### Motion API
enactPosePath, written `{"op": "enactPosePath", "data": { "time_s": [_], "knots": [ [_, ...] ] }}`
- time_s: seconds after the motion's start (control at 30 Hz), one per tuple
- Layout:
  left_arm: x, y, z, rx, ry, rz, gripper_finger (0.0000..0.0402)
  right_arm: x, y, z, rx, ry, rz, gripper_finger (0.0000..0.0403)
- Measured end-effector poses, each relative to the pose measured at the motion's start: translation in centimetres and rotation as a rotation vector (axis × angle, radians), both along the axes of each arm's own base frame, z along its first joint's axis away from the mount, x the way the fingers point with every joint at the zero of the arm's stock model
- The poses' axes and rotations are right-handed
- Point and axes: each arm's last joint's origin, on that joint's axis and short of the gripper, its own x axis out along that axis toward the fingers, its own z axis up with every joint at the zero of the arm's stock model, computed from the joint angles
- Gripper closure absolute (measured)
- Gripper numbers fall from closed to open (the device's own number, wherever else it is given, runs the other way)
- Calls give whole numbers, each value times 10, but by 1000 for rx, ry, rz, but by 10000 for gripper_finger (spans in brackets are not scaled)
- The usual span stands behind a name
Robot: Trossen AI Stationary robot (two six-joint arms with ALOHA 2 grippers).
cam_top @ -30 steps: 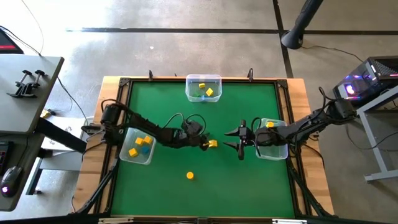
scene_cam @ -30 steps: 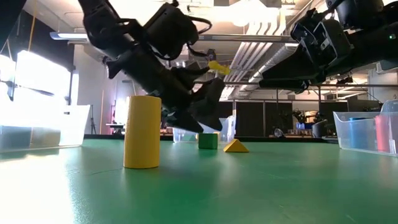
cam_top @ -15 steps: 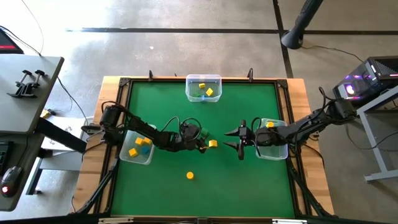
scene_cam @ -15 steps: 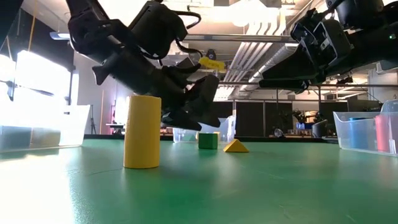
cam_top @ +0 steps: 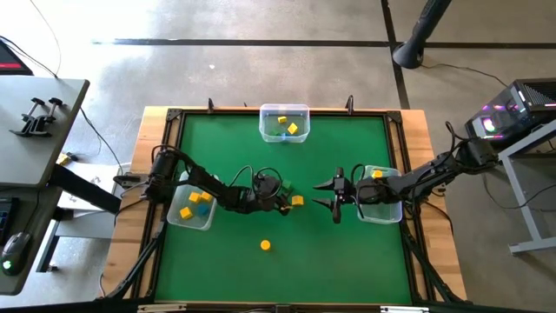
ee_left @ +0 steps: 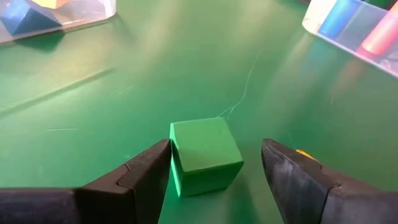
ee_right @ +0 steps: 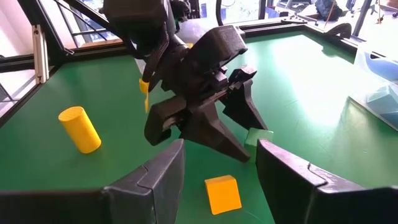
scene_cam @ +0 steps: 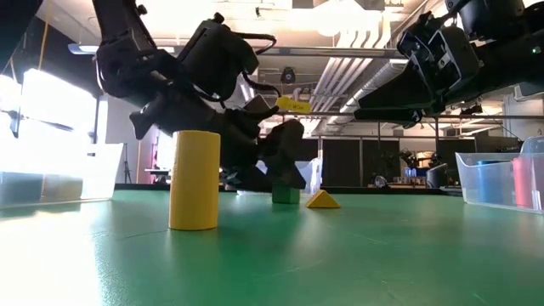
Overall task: Sort blocks by size
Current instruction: Put the green square block into the left transparent bin
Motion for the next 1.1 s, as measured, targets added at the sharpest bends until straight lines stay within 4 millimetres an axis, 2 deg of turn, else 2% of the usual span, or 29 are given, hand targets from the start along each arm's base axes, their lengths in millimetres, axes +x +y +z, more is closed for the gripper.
{"op": "enactPosePath", "data": {
  "time_s": [0.2, 0.43, 0.5, 0.7, 0.8, 0.9, 1.0, 1.1],
  "knots": [
    [0, 4, 0, 21, 16, -1, 207, 0, 0, 0, 0, 0, 0, 213],
    [2, 7, 3, 67, 65, -85, 288, 0, 0, 0, 0, 0, 0, 213],
    [2, 6, 8, 79, 70, -107, 303, 0, 0, 0, 13, -1, -4, 213],
    [-4, -4, 41, 158, 107, -187, 303, 0, 0, -1, 17, 6, -5, 213],
    [-17, -17, 69, 209, 152, -240, 303, 0, 0, -1, 16, 8, -5, 213],
    [-39, -35, 98, 268, 214, -287, 303, 0, 0, -1, 16, 10, -5, 213],
    [-70, -56, 122, 276, 274, -357, 303, 0, 0, -2, 17, 14, -6, 213],
    [-107, -73, 138, 198, 328, -386, 303, -1, 0, -2, 20, 16, -6, 213]
  ]
}}
